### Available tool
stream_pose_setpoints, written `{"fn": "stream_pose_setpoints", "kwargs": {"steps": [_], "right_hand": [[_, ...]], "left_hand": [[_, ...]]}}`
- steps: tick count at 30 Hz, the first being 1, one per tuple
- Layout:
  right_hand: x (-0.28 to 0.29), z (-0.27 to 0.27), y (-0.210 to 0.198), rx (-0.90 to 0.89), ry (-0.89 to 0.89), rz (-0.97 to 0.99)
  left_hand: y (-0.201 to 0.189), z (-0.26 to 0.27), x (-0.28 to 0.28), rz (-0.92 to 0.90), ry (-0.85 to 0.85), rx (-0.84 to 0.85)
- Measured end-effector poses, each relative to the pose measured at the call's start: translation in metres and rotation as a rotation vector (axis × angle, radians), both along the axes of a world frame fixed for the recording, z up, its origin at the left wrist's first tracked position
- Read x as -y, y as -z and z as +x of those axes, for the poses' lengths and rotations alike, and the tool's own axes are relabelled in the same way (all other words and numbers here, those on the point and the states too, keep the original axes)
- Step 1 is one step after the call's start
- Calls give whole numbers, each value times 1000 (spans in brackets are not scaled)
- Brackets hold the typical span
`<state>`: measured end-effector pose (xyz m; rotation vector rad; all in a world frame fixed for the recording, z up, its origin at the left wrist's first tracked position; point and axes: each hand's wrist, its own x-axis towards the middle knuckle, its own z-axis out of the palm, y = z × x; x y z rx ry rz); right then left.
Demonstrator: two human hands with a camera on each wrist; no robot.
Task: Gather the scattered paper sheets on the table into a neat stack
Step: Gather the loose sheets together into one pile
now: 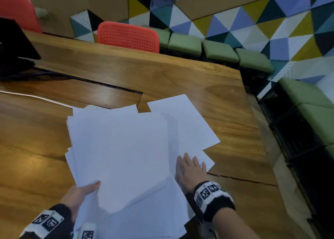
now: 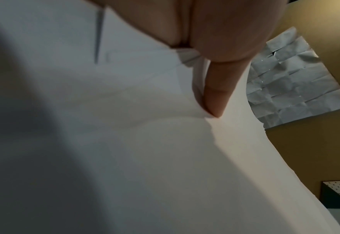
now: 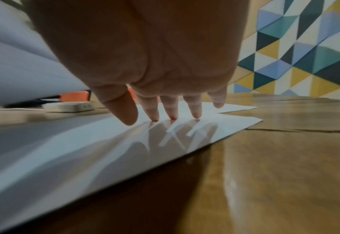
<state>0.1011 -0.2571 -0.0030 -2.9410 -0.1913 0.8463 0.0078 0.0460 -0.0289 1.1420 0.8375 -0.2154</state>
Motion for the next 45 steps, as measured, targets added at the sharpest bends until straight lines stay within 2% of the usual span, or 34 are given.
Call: {"fn": "stream_pose_setpoints", "kwargs": {"steps": [2,4,6,8,10,13,16,19,21,25,28,32,35,40,45], "right_hand": [[0,-26,-6,58,-63,-10],[3,-40,-18,128,-42,74],[10,-34,-23,202,115,208],[24,-15,-21,248,351,302],[39,5,-16,242,540,310],[53,30,-11,225,665,285],[63,53,-2,188,647,257],[64,60,-1,103,630,136],[64,63,-3,107,658,101],[65,66,-6,74,797,256],[65,61,-11,106,830,336],[60,34,-22,215,796,438],[59,-7,-20,171,803,506],[59,-72,2,12,724,361],[53,-75,7,176,932,314]], "left_hand": [[-6,-1,2,2,24,16],[-10,-1,5,12,35,13],[-13,-1,6,36,47,17],[-14,-1,6,54,65,17],[-17,-2,7,65,77,19],[-15,-1,5,82,89,-20],[-13,0,4,67,101,-59],[-11,1,4,86,96,-51],[-11,3,3,73,92,-62],[-11,4,0,33,115,-90],[-12,3,0,40,129,-83],[-16,3,2,48,126,-52],[-22,1,5,45,104,-16],[-33,-2,13,40,110,17],[-27,-3,10,50,153,6]]}}
